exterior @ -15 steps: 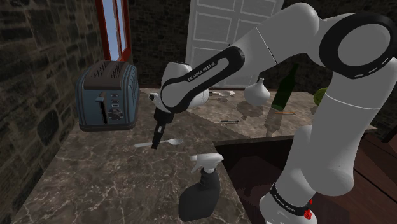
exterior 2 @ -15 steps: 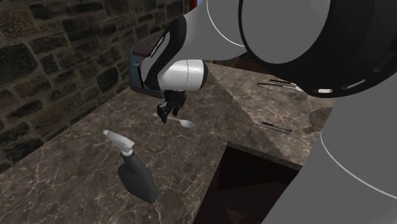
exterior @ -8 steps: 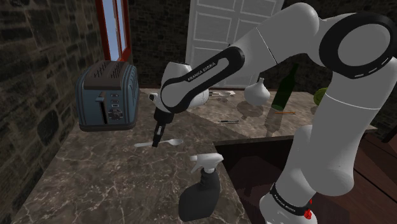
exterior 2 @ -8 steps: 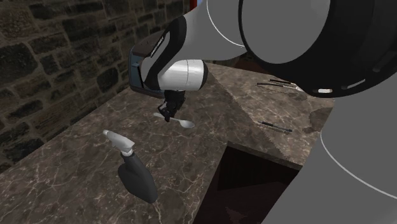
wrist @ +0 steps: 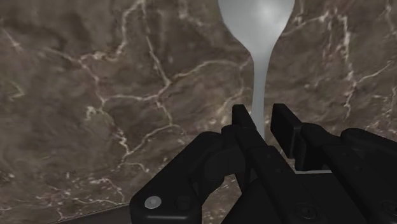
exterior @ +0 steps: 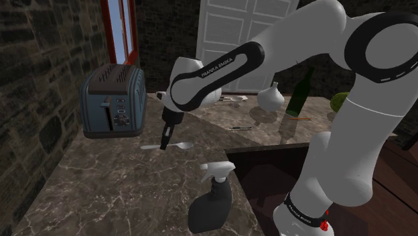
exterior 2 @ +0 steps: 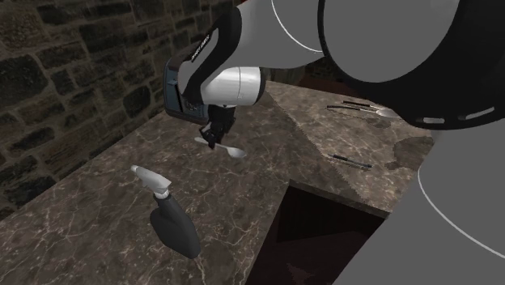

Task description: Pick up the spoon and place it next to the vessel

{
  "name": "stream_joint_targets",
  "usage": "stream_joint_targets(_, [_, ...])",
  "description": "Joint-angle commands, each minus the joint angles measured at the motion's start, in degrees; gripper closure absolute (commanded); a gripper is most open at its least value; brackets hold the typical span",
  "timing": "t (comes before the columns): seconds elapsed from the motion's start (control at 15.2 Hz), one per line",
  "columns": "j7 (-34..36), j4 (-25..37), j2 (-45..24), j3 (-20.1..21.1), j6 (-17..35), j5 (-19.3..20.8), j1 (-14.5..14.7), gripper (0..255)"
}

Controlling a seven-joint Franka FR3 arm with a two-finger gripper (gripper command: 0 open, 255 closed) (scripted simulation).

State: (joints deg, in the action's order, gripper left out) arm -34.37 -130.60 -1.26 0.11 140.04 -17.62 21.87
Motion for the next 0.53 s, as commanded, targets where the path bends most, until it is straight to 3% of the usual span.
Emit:
stream_joint_targets(0.0, [0.6, 0.5, 1.0, -0.1, -1.5, 0.5, 0.0, 255])
stream_joint_targets(0.46, [2.4, 2.9, 3.9, -0.2, -6.7, 2.0, -0.2, 255])
